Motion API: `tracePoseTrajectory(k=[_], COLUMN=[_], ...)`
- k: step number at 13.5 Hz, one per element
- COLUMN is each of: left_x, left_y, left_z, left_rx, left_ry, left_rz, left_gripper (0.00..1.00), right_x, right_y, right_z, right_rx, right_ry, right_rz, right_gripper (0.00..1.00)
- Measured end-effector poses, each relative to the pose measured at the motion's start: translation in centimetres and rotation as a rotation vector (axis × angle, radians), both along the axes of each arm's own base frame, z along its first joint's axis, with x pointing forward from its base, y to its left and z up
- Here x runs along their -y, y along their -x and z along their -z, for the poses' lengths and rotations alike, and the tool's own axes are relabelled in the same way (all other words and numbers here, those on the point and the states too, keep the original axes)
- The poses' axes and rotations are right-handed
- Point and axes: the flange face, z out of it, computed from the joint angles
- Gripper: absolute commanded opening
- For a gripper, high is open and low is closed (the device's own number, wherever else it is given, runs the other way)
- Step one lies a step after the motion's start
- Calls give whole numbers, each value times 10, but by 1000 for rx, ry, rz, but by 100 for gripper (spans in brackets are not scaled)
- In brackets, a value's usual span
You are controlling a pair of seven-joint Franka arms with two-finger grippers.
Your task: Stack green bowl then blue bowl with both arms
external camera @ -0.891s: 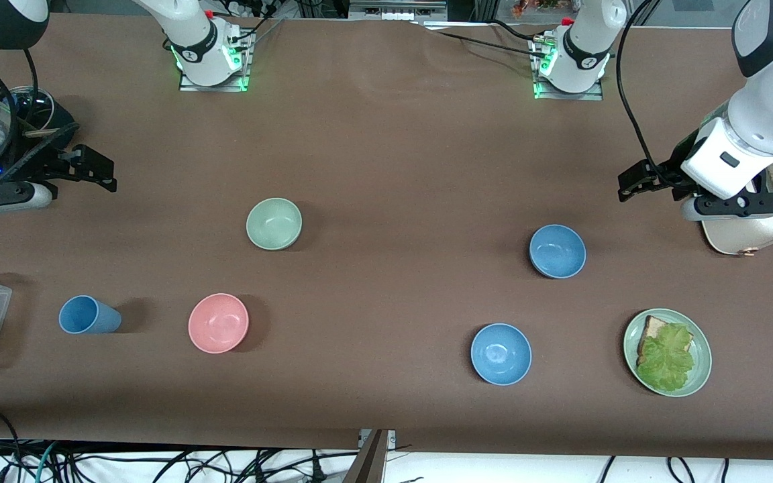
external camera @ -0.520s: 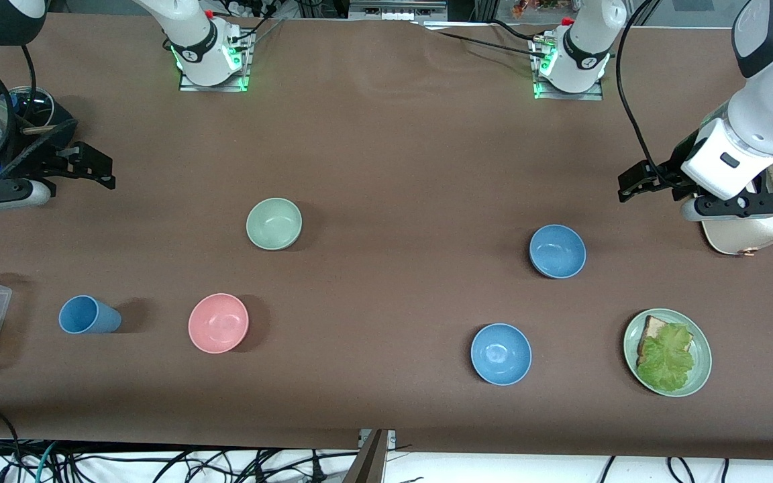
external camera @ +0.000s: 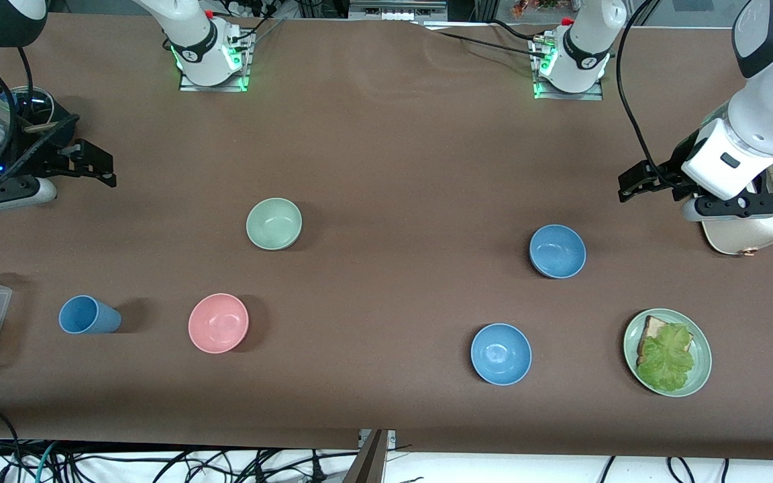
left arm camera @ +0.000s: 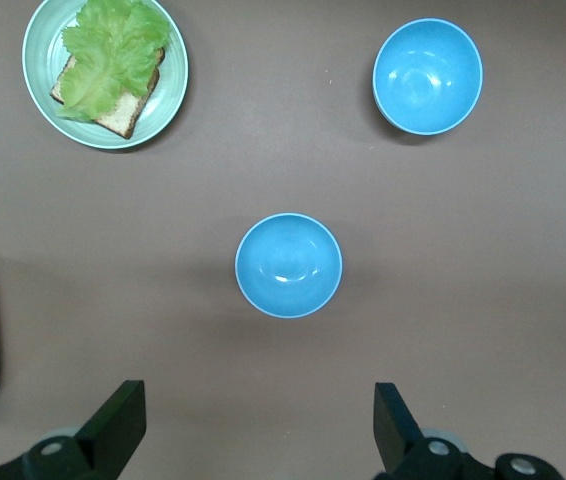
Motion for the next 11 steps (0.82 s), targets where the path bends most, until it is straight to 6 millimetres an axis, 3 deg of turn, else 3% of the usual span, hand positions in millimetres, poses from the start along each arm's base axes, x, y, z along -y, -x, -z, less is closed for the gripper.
tracePoseTrajectory(k=[11], left_x=[-11], left_y=[-1], left_z=[0], left_rx=[-1], left_ry=[-1], left_rz=[-19], left_gripper=[100], right_x=[-4], right_y=[1], right_z=[1], right_rx=[-5], right_ry=[0], right_rz=[-8], right_gripper=[100])
